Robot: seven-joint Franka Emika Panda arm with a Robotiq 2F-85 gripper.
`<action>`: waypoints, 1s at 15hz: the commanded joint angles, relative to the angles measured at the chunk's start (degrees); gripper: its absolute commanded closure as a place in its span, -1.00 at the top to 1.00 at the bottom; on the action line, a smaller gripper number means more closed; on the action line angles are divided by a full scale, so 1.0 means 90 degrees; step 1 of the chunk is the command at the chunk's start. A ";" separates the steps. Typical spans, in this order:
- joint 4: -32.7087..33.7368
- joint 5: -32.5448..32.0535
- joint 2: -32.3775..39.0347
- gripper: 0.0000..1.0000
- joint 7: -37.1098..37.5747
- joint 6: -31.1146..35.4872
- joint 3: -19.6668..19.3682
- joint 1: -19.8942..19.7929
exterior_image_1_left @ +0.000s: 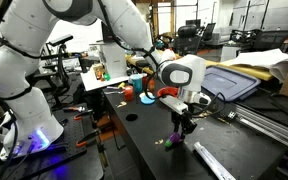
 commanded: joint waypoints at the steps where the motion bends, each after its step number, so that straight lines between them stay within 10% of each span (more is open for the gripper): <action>1: -0.0285 -0.0026 -0.0309 0.61 -0.0126 0.0008 -0.0024 0.0052; 4: -0.0380 -0.0010 -0.0394 0.98 -0.0071 0.0022 -0.0045 0.0056; 13: -0.0719 -0.0108 -0.0414 1.00 0.0108 0.0000 -0.0239 0.0117; 14: -0.0766 -0.0101 -0.0413 0.98 0.0126 -0.0001 -0.0257 0.0114; 15: -0.0813 -0.0092 -0.0418 0.48 0.0125 -0.0003 -0.0266 0.0106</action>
